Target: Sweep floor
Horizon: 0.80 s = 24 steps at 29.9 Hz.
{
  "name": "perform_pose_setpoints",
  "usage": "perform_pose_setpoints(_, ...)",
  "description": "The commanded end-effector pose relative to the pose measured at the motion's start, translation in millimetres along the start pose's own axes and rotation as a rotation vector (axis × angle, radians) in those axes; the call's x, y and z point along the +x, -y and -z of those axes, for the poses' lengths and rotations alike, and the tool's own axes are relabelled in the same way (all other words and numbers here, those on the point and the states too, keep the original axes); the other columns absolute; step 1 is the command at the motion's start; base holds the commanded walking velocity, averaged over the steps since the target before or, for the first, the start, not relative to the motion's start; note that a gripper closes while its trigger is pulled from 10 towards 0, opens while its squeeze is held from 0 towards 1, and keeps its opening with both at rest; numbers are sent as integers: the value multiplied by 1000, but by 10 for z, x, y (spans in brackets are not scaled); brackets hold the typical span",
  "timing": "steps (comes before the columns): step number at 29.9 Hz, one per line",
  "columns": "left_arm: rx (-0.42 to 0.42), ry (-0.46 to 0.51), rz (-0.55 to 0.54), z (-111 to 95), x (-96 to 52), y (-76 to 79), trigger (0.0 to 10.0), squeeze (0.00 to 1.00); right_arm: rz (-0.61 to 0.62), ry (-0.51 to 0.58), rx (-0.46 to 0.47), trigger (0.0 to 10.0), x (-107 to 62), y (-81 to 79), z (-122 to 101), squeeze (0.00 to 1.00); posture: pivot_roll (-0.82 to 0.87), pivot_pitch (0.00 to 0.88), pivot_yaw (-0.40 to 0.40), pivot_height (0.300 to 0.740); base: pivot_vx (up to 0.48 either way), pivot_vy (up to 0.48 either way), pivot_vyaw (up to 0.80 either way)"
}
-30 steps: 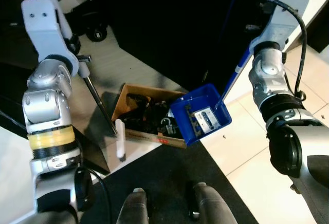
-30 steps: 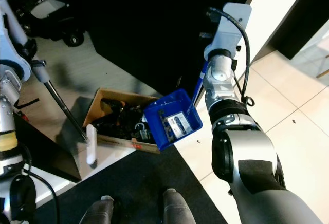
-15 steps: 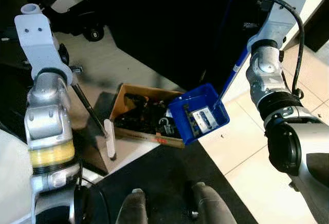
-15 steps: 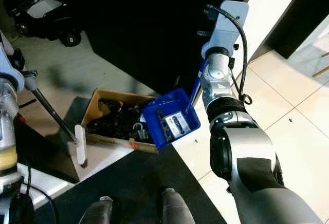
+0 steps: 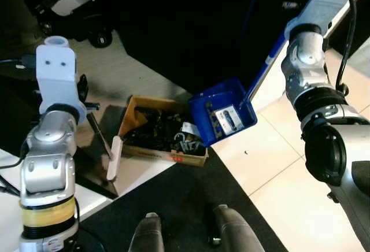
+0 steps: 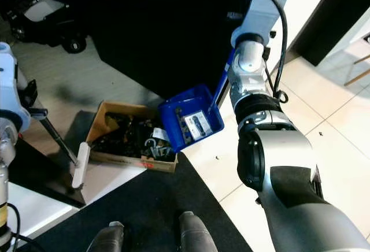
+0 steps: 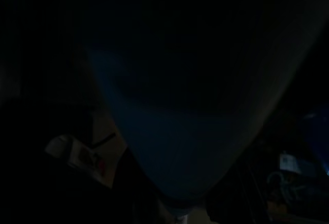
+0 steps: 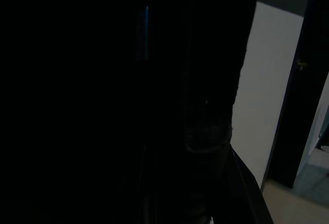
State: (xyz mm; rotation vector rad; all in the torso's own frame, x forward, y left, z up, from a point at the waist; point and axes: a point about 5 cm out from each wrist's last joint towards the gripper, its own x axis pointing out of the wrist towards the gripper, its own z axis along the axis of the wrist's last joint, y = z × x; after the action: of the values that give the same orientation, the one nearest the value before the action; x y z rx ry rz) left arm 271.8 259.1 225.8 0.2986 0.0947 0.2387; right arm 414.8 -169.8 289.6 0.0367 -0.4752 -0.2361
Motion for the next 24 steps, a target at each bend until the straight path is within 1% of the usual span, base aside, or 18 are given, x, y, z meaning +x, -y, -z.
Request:
perform_pose_setpoints(1, 56, -23, -68, -42, -62, -192, 10000, 0, 23, 28, 16, 10000, 52, 45, -89, 0, 10, 150, -80, 740, 0, 0, 0)
perform_pose_setpoints(2, 74, -21, -57, -109, -87, -239, 10000, 0, 22, 27, 16, 10000, 53, 47, -89, 0, 14, 148, -83, 740, 0, 0, 0)
perform_pose_setpoints(4, 84, -10, -61, -187, -95, -297, 10000, 0, 22, 25, 17, 10000, 52, 51, -84, 0, 14, 148, -83, 740, 0, 0, 0)
perform_pose_setpoints(6, 90, 15, -64, -314, -86, -368, 10000, 0, 23, 18, 19, 10000, 50, 59, -72, 0, 16, 147, -84, 740, 0, 0, 0)
perform_pose_setpoints(7, 90, 15, -64, -314, -86, -368, 10000, 0, 23, 18, 19, 10000, 50, 59, -72, 0, 16, 147, -84, 740, 0, 0, 0)
perform_pose_setpoints(8, 93, 37, -57, -411, -70, -407, 10000, 0, 23, 13, 22, 10000, 48, 64, -64, 0, 19, 145, -85, 740, 0, 0, 0)
perform_pose_setpoints(9, 93, 47, -53, -448, -61, -419, 10000, 0, 24, 11, 24, 10000, 47, 65, -61, 0, 19, 145, -85, 740, 0, 0, 0)
perform_pose_setpoints(10, 89, 75, -37, -503, -42, -425, 10000, 0, 24, 10, 25, 10000, 47, 67, -59, 0, 19, 145, -85, 740, 0, 0, 0)
perform_pose_setpoints(12, 86, 91, -25, -542, -33, -428, 10000, 0, 24, 9, 26, 10000, 47, 68, -58, 0, 19, 145, -85, 740, 0, 0, 0)
perform_pose_setpoints(14, 47, 129, -6, -638, 7, -456, 10000, 0, 23, 8, 26, 10000, 49, 66, -59, 0, 20, 138, -81, 740, 0, 0, 0)
perform_pose_setpoints(16, -42, 148, 60, -744, 29, -461, 10000, 0, 23, 8, 28, 10000, 54, 69, -65, 0, 19, 134, -81, 740, 0, 0, 0)
perform_pose_setpoints(19, -59, 169, 169, -850, 34, -465, 10000, 0, 24, 8, 30, 10000, 58, 75, -69, 0, 18, 133, -81, 740, 0, 0, 0)
perform_pose_setpoints(20, -59, 169, 169, -850, 34, -465, 10000, 0, 24, 8, 30, 10000, 58, 75, -69, 0, 18, 133, -81, 740, 0, 0, 0)
perform_pose_setpoints(21, -60, 176, 216, -880, 33, -465, 10000, 0, 24, 7, 30, 10000, 58, 77, -68, 0, 18, 134, -82, 740, 0, 0, 0)
perform_pose_setpoints(22, -69, 177, 320, -904, 12, -432, 10000, 0, 24, 6, 30, 10000, 58, 80, -66, 0, 20, 134, -85, 740, 0, 0, 0)
perform_pose_setpoints(24, -58, 184, 505, -931, -40, -371, 10000, 0, 24, 3, 30, 10000, 57, 83, -62, 0, 21, 135, -86, 740, 0, 0, 0)
